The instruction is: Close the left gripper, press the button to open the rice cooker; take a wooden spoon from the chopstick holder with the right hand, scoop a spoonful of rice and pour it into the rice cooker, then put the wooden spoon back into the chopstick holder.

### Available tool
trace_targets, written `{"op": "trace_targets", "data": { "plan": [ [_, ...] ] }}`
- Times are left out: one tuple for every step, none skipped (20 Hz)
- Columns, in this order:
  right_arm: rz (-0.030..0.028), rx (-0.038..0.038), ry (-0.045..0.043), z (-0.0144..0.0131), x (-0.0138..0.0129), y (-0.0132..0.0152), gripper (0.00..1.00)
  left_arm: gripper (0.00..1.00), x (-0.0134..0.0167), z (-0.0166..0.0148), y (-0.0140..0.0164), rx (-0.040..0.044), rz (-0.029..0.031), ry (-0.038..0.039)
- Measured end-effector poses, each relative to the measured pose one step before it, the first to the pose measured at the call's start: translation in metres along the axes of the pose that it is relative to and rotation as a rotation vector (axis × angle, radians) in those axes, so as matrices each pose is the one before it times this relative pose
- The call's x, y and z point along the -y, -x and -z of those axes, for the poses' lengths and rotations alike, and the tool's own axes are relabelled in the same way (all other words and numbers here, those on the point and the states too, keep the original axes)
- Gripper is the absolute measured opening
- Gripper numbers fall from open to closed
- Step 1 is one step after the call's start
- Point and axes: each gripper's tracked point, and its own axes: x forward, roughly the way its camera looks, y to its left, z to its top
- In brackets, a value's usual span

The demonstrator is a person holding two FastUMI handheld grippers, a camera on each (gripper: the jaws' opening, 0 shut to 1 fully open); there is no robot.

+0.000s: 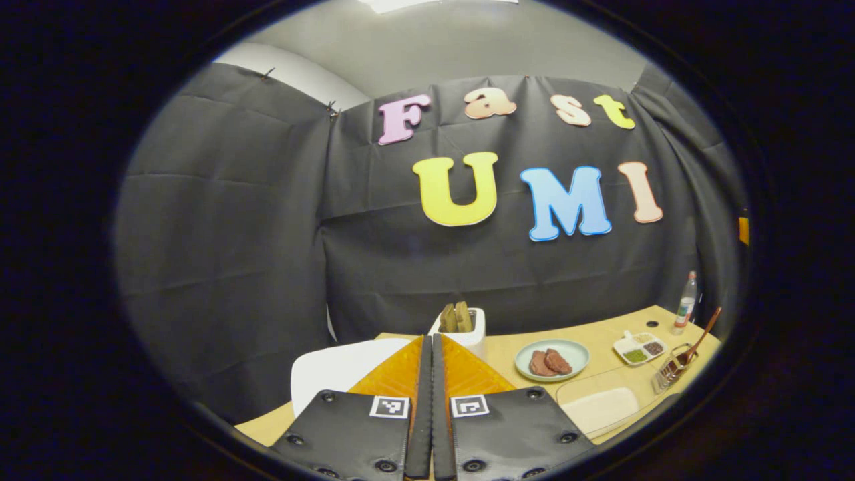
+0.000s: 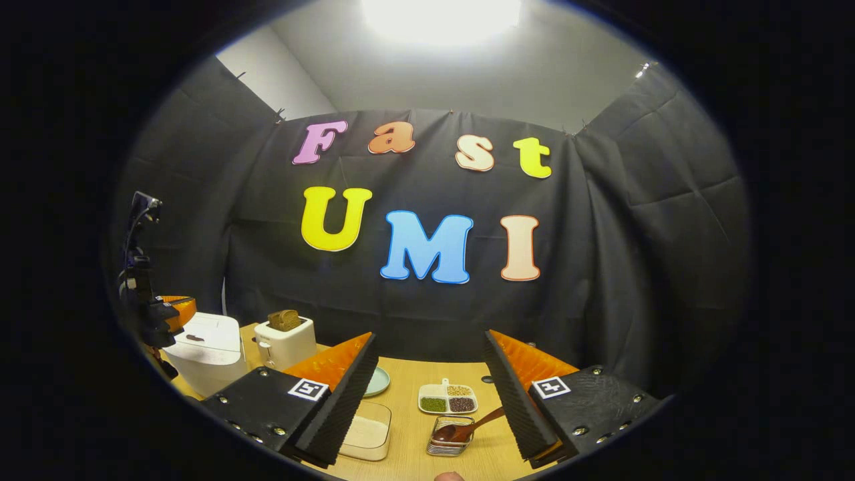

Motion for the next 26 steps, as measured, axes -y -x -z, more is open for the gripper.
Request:
{"op": "trace_targets", "data": {
  "plan": [
    [0.00495,-0.0051,-0.00096,0.00262,0.0021,0.00101,0.95,0.11,-0.00546,0.00854,-0.00544,-0.01661,-0.01176,0.00561],
    [0.00437,-0.00546,-0.00217,0.00077,0.00133,0.00165,0.95,0.11,-0.00419,0.00772,-0.00478,-0.01523,-0.00901,0.00731],
    [0.0038,-0.00571,-0.00313,0.002,0.00132,-0.00082,0.95,0.09,-0.0048,0.00862,-0.00278,-0.01524,-0.0113,0.00372],
    [0.00234,-0.00623,-0.00341,0.00113,0.00069,0.00057,0.95,0.09,-0.00501,0.00594,-0.00423,-0.01508,-0.01073,0.00217],
    [0.00192,-0.00484,-0.00253,0.00171,0.00028,0.00255,0.95,0.09,-0.00427,0.00817,-0.00423,-0.0177,-0.00988,0.00415],
    [0.00264,-0.00209,-0.00048,0.0007,0.00089,-0.00025,0.95,0.09,-0.00372,0.0063,-0.00368,-0.01898,-0.00932,0.00596],
    [0.00213,-0.00097,0.00048,0.00054,0.00085,-0.00004,0.95,0.09,-0.00354,0.00608,-0.00522,-0.01752,-0.00793,0.00715],
    [0.00088,-0.0024,0.00048,0.00049,0.00056,-0.00026,0.95,0.09,-0.00337,0.00735,-0.00416,-0.02058,-0.01033,0.00752],
    [0.00069,-0.00359,0.00078,0.00166,0.00035,-0.00099,0.95,0.09,-0.00324,0.00681,-0.00272,-0.02107,-0.00619,0.01048],
    [0.00031,-0.00515,0.00098,0.00218,0.00097,0.00089,0.95,0.11,-0.00282,0.00649,-0.00201,-0.02214,-0.00709,0.00912],
    [0.00082,-0.00501,0.00078,0.00152,0.00069,0.00016,0.95,0.11,-0.00081,0.00748,-0.00165,-0.01743,-0.00514,0.0045],
    [0.00192,-0.0035,-0.00009,0.0013,0.00134,-0.00086,0.95,0.11,-0.001,0.00326,-0.00193,-0.01164,-0.00441,0.00238],
    [0.00144,-0.00292,-0.00203,0.00046,0.00083,-0.00019,0.95,0.09,-0.00047,0.0034,-0.00093,-0.00805,-0.00414,-0.00038],
    [-0.00032,-0.0035,-0.0032,0.00067,0.00056,-0.00131,0.95,0.09,-0.0023,0.00017,-0.00077,-0.005,-0.00388,-0.00128],
    [0.0014,-0.00214,-0.00262,0.00121,0.00055,-0.00023,0.95,0.09,0.00064,0.00189,0.00089,-0.00547,-0.00008,0.00216],
    [0.00151,-0.0028,-0.00132,0.00121,0.00089,-0.00096,0.95,0.09,0.00043,0.00277,0.00077,-0.0098,-0.00206,0.00579],
    [0.00047,-0.00275,-0.00086,0.00137,0.00111,-0.00057,0.95,0.12,-0.0004,0.00456,-0.00069,-0.01342,-0.00309,0.00641],
    [0.00052,-0.00167,-0.00034,0.00071,-0.00006,-0.00041,0.95,0.12,0.00059,0.00197,-0.00021,-0.00724,-0.0002,0.00669],
    [0.0014,-0.00113,0.00011,0.0001,0.00073,-0.00061,0.95,0.07,-0.00011,-0.00033,-0.00234,0.01329,-0.0015,0.00056],
    [0.00057,-0.00112,0.00091,0.00058,0.00114,0.00023,0.95,0.09,0.00021,0.0035,-0.00081,-0.00935,-0.00188,-0.00616],
    [0.00102,0.00025,0.00099,-0.00007,0.00042,-0.00037,0.95,0.09,-0.0012,-0.00065,0.00162,0.00694,-0.00239,-0.01319],
    [0.00029,0.00011,0.00025,0.00102,0.00081,-0.00096,0.95,0.07,-0.00171,0.00029,-0.00025,0.00103,-0.00809,-0.00478],
    [-0.00026,-0.00081,-0.00018,0.00058,0.00026,-0.00109,0.95,0.09,-0.00088,0.00162,-0.00061,-0.0035,-0.0058,0.01316],
    [0.00068,0.00055,-0.00121,-0.00012,0.00022,-0.00092,0.95,0.09,0.00056,0.00123,0.0005,-0.01047,-0.00286,0.03067],
    [0.00078,0.00167,-0.00199,-0.001,0.00032,0.00006,0.95,0.09,0.00081,0.00149,0.00037,-0.00071,0.00433,0.03578],
    [0.00182,0.00381,-0.00349,-0.00076,0.00052,0.00021,0.95,0.09,-0.00005,0.00225,0.00143,-0.01537,0.00852,0.02891]
  ]
}}
